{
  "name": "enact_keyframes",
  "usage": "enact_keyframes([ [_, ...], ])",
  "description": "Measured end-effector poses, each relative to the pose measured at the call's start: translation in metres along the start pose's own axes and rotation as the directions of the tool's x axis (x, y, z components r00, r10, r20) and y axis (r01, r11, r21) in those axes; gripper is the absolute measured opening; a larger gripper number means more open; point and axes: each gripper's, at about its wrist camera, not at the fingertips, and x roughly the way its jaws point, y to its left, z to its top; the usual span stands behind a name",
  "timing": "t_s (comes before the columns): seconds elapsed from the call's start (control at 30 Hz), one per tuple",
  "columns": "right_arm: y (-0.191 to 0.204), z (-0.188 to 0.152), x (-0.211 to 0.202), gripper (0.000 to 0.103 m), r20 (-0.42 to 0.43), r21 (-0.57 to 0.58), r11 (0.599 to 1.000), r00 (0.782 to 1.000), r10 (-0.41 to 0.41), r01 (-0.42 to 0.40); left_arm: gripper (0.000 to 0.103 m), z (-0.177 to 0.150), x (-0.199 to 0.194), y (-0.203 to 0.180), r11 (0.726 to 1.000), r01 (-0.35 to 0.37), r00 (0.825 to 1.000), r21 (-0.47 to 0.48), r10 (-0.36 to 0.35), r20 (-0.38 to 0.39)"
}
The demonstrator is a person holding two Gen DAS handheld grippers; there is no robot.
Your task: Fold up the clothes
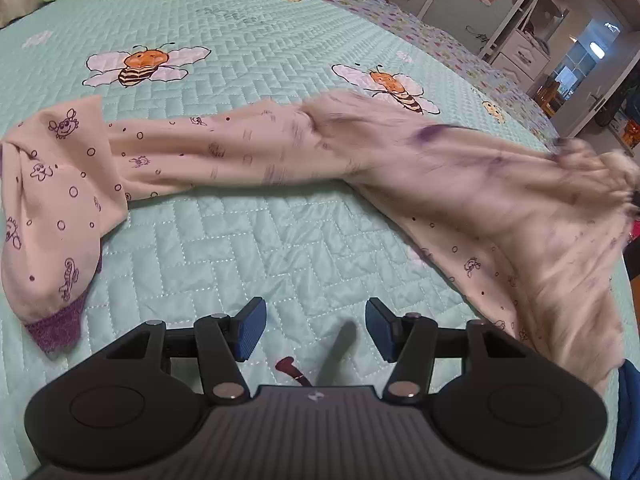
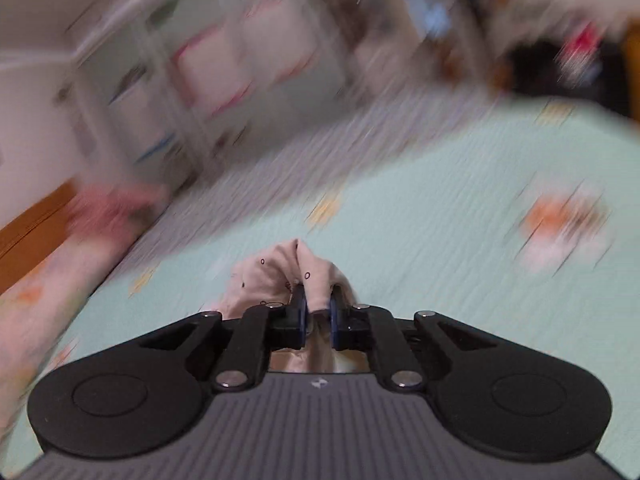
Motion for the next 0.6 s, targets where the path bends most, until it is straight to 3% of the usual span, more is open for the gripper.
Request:
enact_keyframes([
  [0.03,-0.003,0.007,0.01,0.012,0.021,-0.099,0.991,0.996,-0.085,0.087,0.058,0.001,0.001,-0.002,1.0,-0.007,1.0,0.008,0.007,0.0],
  [0.1,-0.012,0.008,0.038,0.028,-0.048,-0.279,0.934,0.968,-0.246,0.224,0.059,0.003,0.002,-0.006,1.0,-0.015,1.0,0.025,0.015,0.001],
  [0.17,-0.029,0.003,0.046,0.027,-0.131,-0.293,0.92,0.942,-0.308,0.26,0.06,0.003,0.004,-0.01,0.999,-0.019,1.0,0.041,0.018,0.004],
  [0.23,-0.042,-0.006,0.024,0.03,-0.137,-0.231,0.945,0.953,-0.269,0.233,0.061,0.004,0.007,-0.012,0.999,-0.02,1.0,0.049,0.02,0.001],
  [0.27,-0.046,-0.013,0.009,0.038,-0.147,-0.199,0.959,0.962,-0.232,0.201,0.061,0.004,0.007,-0.013,0.999,-0.011,1.0,0.05,0.011,-0.001],
  [0.3,-0.05,-0.022,-0.006,0.048,-0.166,-0.163,0.975,0.97,-0.178,0.151,0.063,0.005,0.008,-0.014,0.999,0.009,1.0,0.037,-0.009,-0.008],
  [0.37,-0.061,-0.038,-0.035,0.057,-0.223,-0.089,0.996,0.974,-0.047,0.027,0.065,0.006,0.011,-0.016,0.998,0.065,0.997,-0.012,-0.065,-0.028],
  [0.5,-0.064,-0.086,-0.085,0.064,-0.342,0.028,0.979,0.918,0.199,-0.201,0.065,0.001,0.019,-0.031,0.978,0.175,0.981,-0.116,-0.183,-0.063],
  [0.6,-0.049,-0.116,-0.102,0.066,-0.374,-0.021,0.969,0.9,0.222,-0.247,0.067,-0.012,0.025,-0.061,0.975,0.195,0.974,-0.102,-0.205,-0.093],
])
